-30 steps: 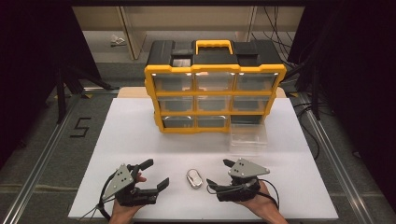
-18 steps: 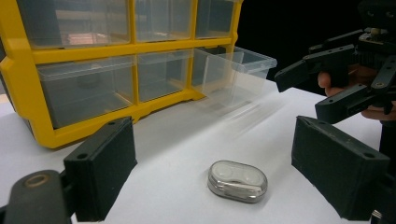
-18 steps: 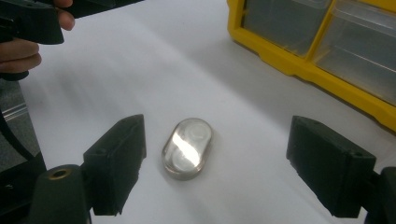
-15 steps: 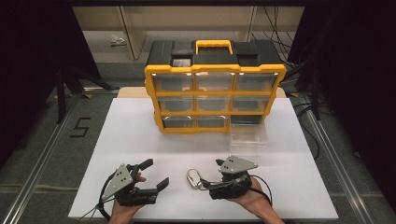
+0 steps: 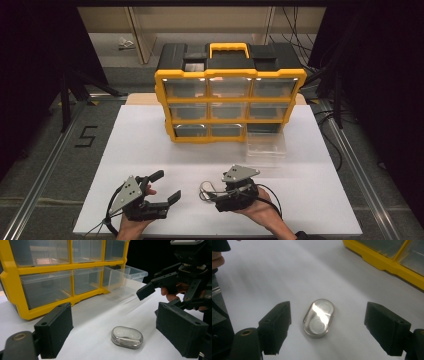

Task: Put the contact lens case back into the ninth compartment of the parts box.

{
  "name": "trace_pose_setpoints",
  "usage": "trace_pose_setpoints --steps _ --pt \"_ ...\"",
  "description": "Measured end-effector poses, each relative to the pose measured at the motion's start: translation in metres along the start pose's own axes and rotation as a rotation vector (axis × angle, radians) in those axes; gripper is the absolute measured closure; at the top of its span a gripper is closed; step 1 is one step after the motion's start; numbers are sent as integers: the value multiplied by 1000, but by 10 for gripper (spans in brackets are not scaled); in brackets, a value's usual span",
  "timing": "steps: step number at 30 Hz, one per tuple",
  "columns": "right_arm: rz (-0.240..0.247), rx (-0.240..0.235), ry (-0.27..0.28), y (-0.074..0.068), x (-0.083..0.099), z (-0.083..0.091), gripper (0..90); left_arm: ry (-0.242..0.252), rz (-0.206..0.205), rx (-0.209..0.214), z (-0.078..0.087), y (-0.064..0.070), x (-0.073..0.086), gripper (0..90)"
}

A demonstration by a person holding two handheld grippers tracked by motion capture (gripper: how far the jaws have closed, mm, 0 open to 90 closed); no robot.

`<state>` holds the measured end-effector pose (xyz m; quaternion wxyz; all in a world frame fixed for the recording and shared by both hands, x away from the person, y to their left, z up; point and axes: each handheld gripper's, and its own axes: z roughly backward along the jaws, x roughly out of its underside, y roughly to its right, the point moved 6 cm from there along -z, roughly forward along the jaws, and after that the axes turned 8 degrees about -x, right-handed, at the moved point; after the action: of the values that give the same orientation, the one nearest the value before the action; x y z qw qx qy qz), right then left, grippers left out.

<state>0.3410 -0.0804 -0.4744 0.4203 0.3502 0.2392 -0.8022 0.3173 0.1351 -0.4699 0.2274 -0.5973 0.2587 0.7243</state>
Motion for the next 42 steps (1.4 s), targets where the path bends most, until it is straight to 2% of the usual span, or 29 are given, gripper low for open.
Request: trace_pose_setpoints --steps 3,17,31,42 --pt "-16 -2 -23 1 1 -6 231 1 1 0 0 0 0 135" --pt "-29 -14 -96 2 2 -33 249 3 1 0 0 0 0 135" --pt "-35 -21 -140 2 6 -50 283 4 -2 1 1 0 -1 136" --pt "-61 -25 -177 3 10 -59 336 3 0 -8 1 -1 -1 137"
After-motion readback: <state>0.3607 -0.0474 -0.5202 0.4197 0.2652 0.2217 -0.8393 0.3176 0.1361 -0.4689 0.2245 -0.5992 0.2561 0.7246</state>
